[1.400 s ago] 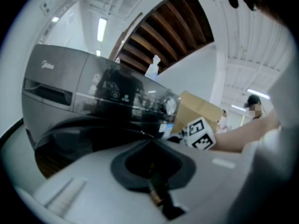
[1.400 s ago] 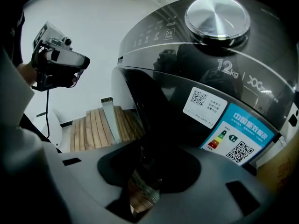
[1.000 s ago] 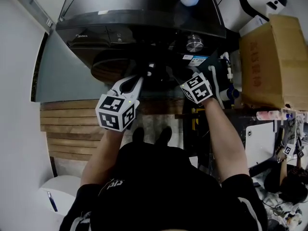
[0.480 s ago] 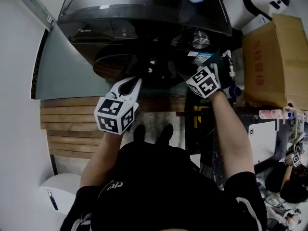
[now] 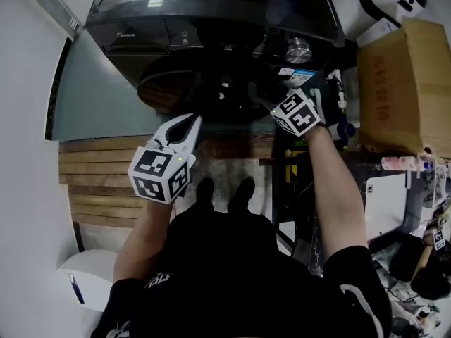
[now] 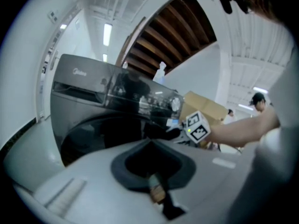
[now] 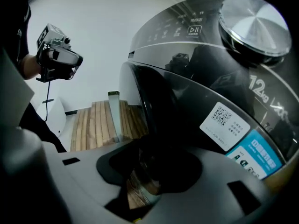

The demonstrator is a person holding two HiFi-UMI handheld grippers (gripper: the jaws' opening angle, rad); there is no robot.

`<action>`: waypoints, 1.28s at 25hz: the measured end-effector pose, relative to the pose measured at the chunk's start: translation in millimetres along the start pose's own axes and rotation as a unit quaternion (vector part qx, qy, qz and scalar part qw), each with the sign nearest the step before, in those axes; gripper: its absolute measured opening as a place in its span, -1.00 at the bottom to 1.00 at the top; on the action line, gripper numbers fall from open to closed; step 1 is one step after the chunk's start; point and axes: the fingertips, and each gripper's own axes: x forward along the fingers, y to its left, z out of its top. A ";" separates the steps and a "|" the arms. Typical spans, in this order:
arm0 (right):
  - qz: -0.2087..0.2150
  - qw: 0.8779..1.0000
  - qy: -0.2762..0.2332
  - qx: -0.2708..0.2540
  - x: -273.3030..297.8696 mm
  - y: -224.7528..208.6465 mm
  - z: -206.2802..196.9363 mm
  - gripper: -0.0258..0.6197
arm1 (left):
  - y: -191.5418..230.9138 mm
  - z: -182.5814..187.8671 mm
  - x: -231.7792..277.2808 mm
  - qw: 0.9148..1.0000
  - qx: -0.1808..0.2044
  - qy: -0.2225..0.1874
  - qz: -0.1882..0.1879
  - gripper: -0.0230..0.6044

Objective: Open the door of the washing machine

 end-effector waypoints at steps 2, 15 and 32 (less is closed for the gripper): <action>-0.019 1.000 -0.004 0.012 -0.1 1.7 -1.1 -0.47 | 3.8 -3.7 -10.8 1.000 -0.005 -0.001 0.002 -0.90; -0.028 0.999 -0.011 0.029 -32.9 86.5 -12.1 -0.54 | -8.1 -8.0 -20.9 0.998 -0.001 0.003 -0.068 -0.88; 0.031 0.991 -0.085 0.095 -69.8 192.2 -5.8 -0.71 | -48.4 -42.4 -24.6 1.000 -0.024 0.002 0.012 -0.24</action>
